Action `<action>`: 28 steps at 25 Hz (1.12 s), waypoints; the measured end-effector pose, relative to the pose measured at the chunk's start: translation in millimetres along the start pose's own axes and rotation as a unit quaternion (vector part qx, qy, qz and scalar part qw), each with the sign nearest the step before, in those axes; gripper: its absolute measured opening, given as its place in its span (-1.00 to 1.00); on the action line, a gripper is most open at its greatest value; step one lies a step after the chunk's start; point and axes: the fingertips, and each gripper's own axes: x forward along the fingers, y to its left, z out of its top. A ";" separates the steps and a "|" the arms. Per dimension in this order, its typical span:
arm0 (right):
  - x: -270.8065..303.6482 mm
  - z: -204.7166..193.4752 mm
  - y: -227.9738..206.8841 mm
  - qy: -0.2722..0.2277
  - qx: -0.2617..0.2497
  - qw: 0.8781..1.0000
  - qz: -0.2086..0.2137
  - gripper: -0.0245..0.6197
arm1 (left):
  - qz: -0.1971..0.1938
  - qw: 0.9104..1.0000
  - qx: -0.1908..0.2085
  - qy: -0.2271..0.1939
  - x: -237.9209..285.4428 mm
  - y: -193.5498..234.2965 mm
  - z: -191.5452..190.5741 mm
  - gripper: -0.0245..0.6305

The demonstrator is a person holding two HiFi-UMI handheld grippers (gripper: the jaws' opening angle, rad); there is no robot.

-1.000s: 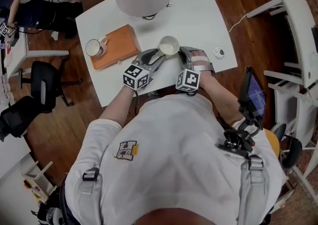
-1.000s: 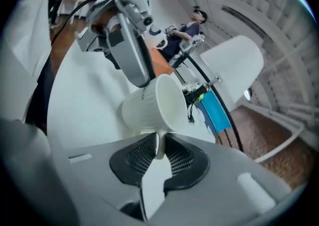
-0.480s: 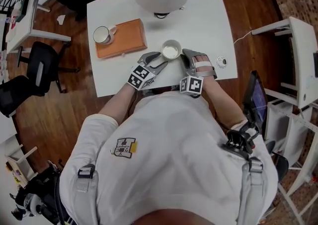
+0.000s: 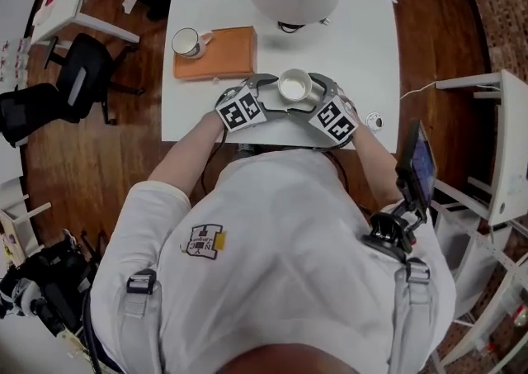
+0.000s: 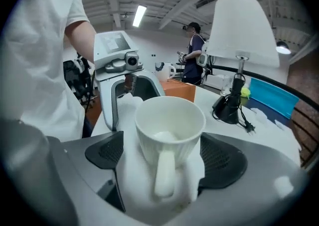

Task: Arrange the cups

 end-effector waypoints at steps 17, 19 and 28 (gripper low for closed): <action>-7.4 88.5 0.7 -0.043 -0.086 0.995 -0.006 0.32 | 0.073 0.996 -0.044 -0.030 -69.8 14.3 28.1 0.31; -4.0 116.9 -0.5 -0.061 -0.094 0.994 -0.003 0.32 | 0.096 0.993 -0.045 -0.042 -94.7 28.0 32.7 0.31; 49.6 186.7 -13.8 -0.076 -0.121 0.989 0.032 0.32 | 0.169 0.978 -0.103 -0.062 -152.0 91.7 14.8 0.31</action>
